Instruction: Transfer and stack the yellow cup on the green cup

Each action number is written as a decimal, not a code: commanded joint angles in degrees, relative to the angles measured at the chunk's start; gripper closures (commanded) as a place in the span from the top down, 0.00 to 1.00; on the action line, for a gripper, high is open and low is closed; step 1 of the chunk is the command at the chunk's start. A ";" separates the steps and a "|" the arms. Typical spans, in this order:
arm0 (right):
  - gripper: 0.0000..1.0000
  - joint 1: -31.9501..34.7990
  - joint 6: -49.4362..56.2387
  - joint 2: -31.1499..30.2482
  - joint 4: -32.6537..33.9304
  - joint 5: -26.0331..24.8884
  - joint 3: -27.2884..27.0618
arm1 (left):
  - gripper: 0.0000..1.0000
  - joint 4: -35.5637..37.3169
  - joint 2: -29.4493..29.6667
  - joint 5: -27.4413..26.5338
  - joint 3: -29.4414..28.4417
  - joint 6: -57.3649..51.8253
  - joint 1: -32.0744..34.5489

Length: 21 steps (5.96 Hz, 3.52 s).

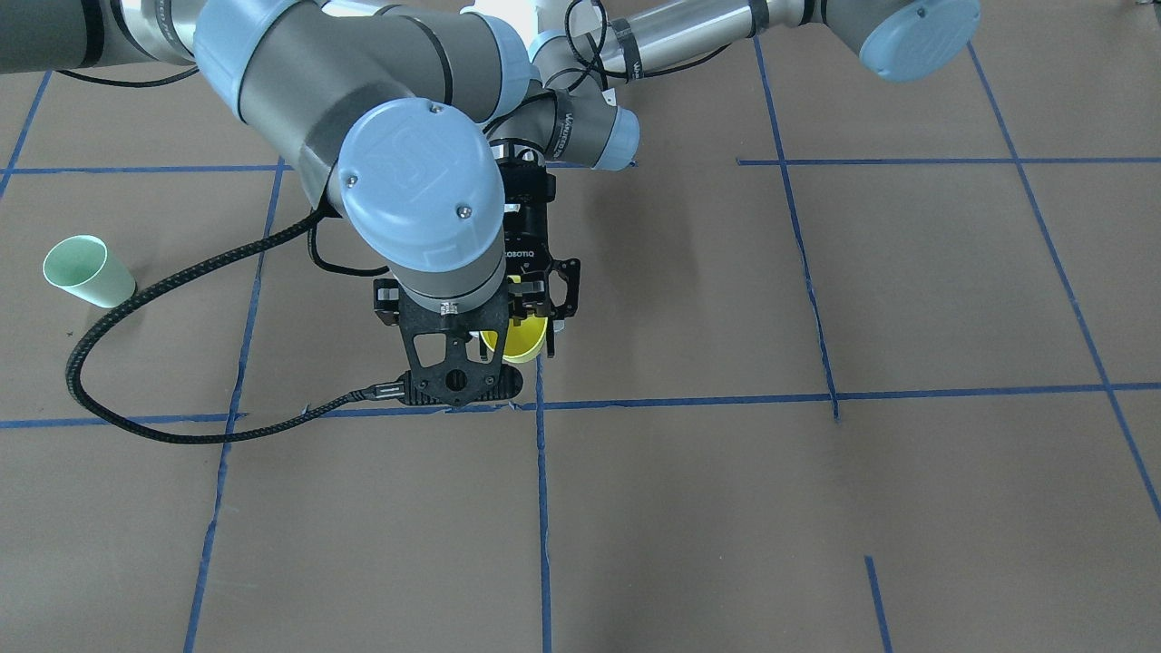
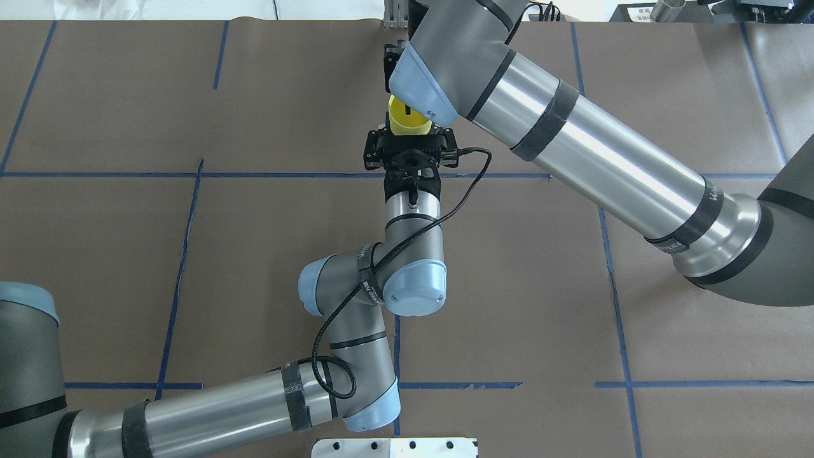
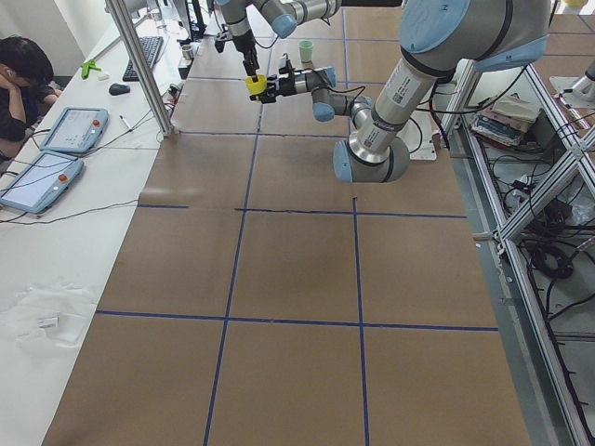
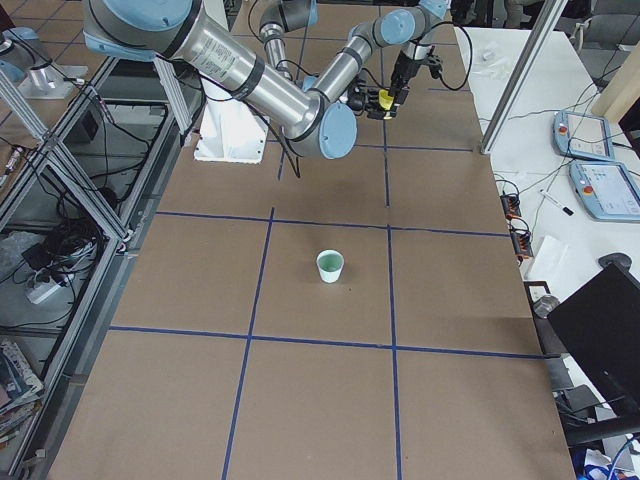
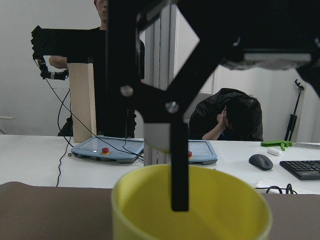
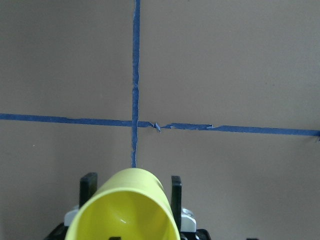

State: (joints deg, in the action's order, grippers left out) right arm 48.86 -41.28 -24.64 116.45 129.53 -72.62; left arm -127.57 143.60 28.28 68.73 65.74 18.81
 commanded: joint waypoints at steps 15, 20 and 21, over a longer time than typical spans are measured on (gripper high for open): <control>0.00 6.49 -12.97 4.42 -10.47 6.59 -0.33 | 1.00 -0.04 -1.57 0.29 0.27 -0.79 0.00; 0.00 15.47 -6.14 -10.80 -11.68 9.95 -13.10 | 0.99 -0.31 -7.43 14.98 7.25 -9.91 9.18; 0.00 18.08 -1.31 -17.57 -11.68 9.95 -19.16 | 0.99 0.30 -9.38 24.71 9.82 -13.15 14.19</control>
State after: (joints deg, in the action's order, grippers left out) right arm 64.87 -47.06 -35.68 104.77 139.50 -86.08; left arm -127.76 136.34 44.49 75.71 55.41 28.53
